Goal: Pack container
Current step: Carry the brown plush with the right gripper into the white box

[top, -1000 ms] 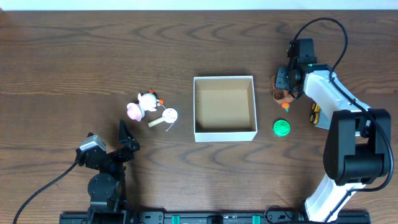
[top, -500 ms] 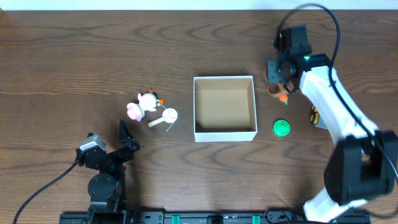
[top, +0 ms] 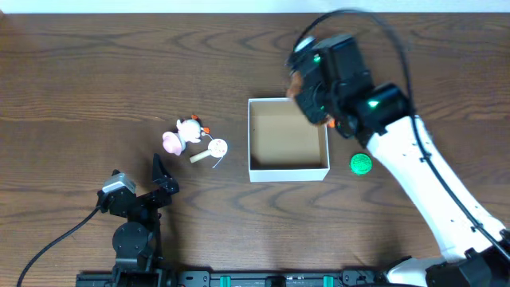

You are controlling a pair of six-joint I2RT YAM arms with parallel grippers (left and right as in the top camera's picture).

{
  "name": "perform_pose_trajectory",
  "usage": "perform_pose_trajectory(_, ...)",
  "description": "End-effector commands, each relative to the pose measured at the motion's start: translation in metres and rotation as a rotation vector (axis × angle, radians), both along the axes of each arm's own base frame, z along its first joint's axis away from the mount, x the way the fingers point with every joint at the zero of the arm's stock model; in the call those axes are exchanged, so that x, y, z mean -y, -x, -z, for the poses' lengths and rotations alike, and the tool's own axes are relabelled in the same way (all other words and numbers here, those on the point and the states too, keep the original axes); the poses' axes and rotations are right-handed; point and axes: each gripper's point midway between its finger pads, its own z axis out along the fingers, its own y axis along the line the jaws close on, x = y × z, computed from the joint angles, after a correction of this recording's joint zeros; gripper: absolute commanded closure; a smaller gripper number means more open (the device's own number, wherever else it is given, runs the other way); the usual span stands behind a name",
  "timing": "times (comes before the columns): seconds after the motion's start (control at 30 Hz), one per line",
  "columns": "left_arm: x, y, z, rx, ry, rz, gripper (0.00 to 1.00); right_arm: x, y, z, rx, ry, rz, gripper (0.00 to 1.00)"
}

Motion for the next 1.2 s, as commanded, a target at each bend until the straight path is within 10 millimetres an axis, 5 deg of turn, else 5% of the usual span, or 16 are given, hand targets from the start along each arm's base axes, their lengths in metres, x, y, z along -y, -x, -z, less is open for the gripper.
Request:
perform_pose_trajectory(0.0,-0.002,0.0,0.017,-0.046,-0.023,-0.007,0.02,-0.024,0.022,0.033,-0.025,0.154,-0.365,0.99)
perform_pose_trajectory(0.27,-0.002,0.0,0.017,-0.046,-0.023,-0.007,0.02,-0.034,0.025,0.081,-0.067,0.287,-0.636,0.99)
perform_pose_trajectory(0.53,-0.002,0.0,0.017,-0.046,-0.023,-0.007,0.02,-0.052,0.037,0.118,-0.183,0.199,-0.718,0.99)
perform_pose_trajectory(1.17,-0.002,0.0,0.017,-0.046,-0.023,-0.007,0.02,-0.055,0.038,0.136,-0.259,0.148,-0.665,0.99)
